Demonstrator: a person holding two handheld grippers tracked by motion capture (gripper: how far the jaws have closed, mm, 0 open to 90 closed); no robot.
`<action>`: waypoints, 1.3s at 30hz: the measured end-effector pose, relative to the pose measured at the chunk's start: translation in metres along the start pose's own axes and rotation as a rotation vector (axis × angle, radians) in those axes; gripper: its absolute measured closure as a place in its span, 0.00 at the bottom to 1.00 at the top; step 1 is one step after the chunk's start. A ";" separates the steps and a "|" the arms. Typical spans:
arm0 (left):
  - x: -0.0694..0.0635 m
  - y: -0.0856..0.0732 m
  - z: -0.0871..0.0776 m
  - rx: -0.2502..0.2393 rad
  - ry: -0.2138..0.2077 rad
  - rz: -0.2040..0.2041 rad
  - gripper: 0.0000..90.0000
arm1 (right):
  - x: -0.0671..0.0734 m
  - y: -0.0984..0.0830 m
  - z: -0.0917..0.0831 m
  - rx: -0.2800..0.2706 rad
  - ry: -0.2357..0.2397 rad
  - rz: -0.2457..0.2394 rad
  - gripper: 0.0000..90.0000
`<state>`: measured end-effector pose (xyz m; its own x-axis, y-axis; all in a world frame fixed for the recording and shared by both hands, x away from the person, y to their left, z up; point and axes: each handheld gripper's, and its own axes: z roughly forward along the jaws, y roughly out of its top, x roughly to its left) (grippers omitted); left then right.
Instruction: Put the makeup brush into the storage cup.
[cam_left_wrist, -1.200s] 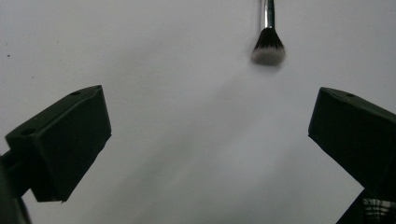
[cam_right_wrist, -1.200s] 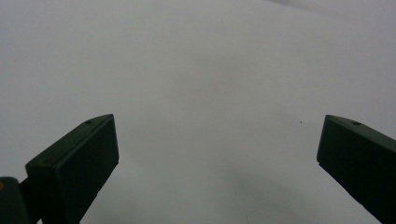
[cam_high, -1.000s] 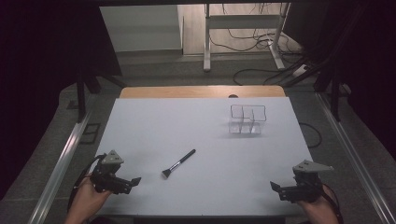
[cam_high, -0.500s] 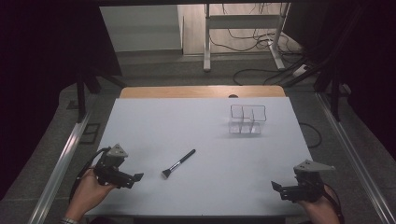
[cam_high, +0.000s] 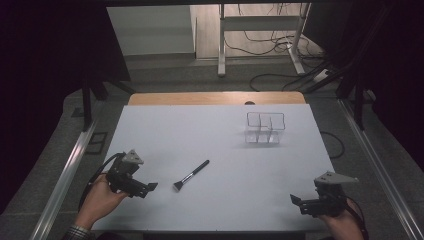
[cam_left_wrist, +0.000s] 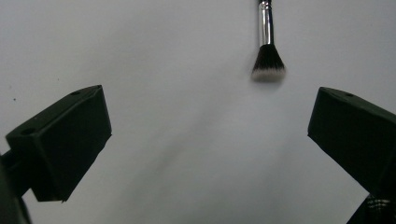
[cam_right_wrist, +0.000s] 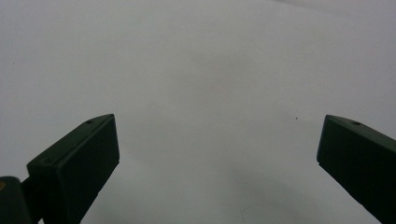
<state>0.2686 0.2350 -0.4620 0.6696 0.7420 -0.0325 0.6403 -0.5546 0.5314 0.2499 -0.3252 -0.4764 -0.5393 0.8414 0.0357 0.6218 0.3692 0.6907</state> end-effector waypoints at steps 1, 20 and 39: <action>0.000 0.001 0.001 -0.003 -0.001 0.004 0.00 | 0.000 0.000 0.000 0.001 0.000 0.001 0.00; -0.005 0.024 0.012 0.023 -0.016 0.062 0.00 | 0.001 -0.001 0.002 0.018 0.006 -0.006 0.00; -0.015 0.048 0.028 0.036 -0.027 0.116 0.00 | 0.002 -0.001 0.003 0.024 0.016 -0.008 0.00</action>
<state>0.2997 0.1865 -0.4595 0.7499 0.6615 0.0046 0.5703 -0.6499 0.5024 0.2497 -0.3226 -0.4790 -0.5531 0.8320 0.0419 0.6309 0.3855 0.6733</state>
